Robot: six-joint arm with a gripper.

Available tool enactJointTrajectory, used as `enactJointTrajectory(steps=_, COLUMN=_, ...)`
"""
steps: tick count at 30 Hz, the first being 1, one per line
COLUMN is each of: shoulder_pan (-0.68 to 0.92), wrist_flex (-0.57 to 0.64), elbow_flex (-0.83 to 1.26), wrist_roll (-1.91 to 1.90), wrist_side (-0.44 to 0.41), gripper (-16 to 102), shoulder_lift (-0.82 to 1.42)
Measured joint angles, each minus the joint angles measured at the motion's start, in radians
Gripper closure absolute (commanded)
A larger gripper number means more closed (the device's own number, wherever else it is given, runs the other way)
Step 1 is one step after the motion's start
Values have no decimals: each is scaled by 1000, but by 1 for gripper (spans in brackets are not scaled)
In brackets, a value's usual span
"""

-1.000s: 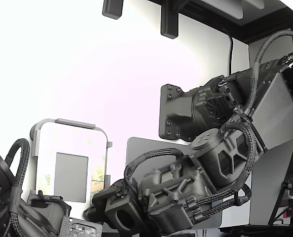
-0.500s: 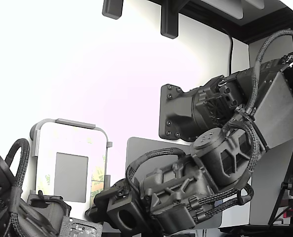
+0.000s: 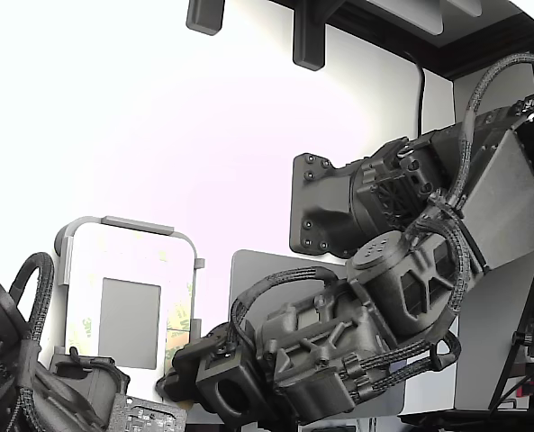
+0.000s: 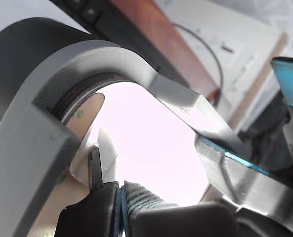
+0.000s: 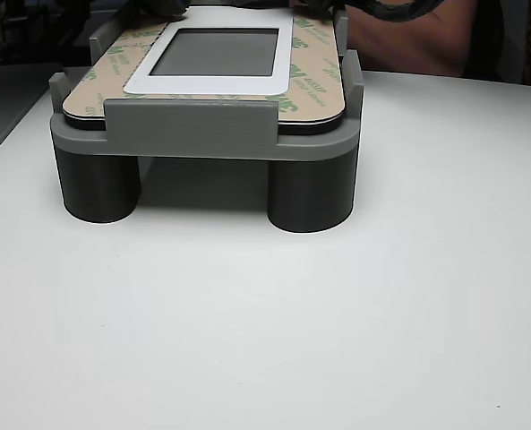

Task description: Peel off protective film from adhesive tape.

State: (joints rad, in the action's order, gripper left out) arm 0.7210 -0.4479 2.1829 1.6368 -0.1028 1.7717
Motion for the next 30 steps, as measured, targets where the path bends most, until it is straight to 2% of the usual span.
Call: enactJointTrajectory(steps=30, shoulder_pan=-31, wrist_flex=67, elbow_flex=43, wrist_roll=51, wrist_side=20, gripper=95, shoulder_lift=2)
